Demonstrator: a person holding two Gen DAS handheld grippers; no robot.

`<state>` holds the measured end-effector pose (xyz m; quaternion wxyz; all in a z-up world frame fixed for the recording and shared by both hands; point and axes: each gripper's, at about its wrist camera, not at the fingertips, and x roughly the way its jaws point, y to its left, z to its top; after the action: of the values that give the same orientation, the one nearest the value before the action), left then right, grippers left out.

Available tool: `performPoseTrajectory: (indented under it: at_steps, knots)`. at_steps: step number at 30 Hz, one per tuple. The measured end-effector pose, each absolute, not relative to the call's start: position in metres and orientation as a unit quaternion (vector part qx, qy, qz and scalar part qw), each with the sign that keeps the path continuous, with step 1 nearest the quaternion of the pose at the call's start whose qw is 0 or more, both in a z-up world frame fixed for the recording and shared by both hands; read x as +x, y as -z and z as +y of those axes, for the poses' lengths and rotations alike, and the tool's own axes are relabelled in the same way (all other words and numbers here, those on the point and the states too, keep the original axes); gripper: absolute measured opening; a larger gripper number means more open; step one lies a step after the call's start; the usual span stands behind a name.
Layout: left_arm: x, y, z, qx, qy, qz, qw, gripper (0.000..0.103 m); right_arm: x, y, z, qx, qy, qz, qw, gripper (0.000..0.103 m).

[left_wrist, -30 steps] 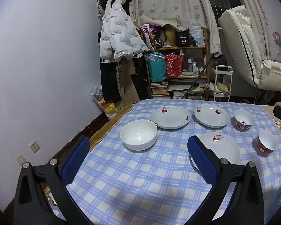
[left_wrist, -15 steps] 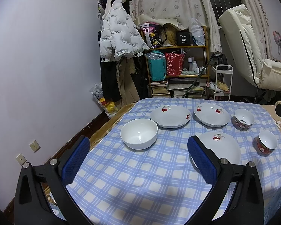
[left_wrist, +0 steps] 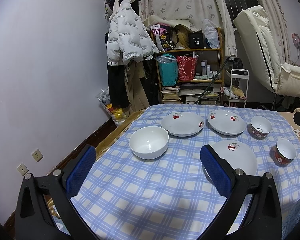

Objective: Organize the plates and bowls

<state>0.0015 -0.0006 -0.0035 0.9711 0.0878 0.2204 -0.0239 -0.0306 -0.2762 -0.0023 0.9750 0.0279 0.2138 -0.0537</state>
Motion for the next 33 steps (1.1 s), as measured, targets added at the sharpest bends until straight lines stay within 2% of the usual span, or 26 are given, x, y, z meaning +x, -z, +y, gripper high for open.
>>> performPoseTrajectory:
  at_steps: [33]
  knots:
    - [0.002, 0.0103, 0.0019, 0.089, 0.024, 0.221, 0.971, 0.102, -0.0306, 0.0069, -0.2748, 0.028, 0.056, 0.214, 0.975, 0.103]
